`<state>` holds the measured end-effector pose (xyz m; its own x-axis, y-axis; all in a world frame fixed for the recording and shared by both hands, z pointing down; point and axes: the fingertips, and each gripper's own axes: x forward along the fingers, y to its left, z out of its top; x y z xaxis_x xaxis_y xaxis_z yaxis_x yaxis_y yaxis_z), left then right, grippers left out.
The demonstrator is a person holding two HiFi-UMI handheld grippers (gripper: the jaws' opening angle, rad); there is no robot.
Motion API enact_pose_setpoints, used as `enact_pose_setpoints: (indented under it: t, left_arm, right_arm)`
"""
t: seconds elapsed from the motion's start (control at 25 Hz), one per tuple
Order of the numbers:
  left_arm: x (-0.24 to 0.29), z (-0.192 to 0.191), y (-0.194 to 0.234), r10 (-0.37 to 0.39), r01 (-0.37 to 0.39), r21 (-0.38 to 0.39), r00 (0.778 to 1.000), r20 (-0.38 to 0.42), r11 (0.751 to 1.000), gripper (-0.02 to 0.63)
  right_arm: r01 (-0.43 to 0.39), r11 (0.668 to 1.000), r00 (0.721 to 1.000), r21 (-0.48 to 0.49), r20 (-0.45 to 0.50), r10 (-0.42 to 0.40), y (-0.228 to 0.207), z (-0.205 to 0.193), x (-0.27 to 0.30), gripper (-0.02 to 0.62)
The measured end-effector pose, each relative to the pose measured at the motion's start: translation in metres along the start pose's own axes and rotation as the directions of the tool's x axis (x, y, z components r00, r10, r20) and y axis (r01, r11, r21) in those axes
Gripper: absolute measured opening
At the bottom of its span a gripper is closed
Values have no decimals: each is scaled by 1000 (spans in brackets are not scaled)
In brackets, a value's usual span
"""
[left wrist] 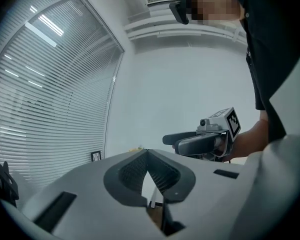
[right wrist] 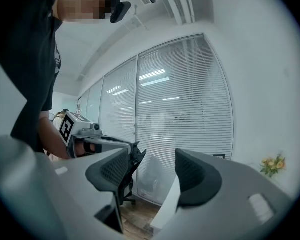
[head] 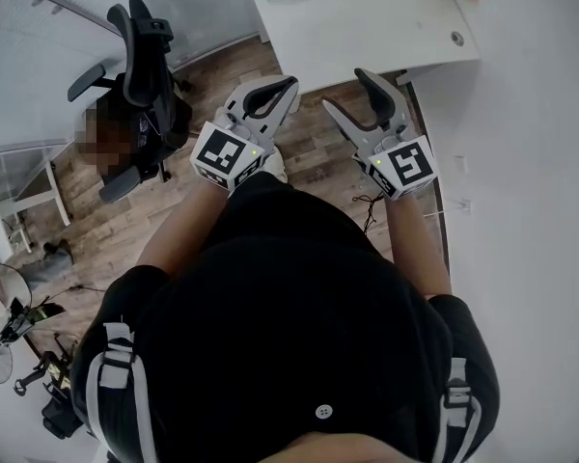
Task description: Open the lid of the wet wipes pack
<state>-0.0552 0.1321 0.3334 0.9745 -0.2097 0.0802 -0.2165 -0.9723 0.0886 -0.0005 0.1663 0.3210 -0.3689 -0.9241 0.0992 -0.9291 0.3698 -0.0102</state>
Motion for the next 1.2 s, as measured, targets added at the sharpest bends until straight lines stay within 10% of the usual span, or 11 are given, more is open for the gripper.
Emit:
enact_pose_setpoints:
  t: [0.72, 1.2]
  left_arm:
    - [59, -10, 136, 11, -12, -32, 999, -44, 999, 8]
    - [139, -1, 183, 188, -190, -42, 980, -61, 981, 8]
  right_arm:
    - [8, 1000, 999, 30, -49, -7, -83, -13, 121, 291]
    - [-168, 985, 985, 39, -39, 170, -184, -15, 167, 287]
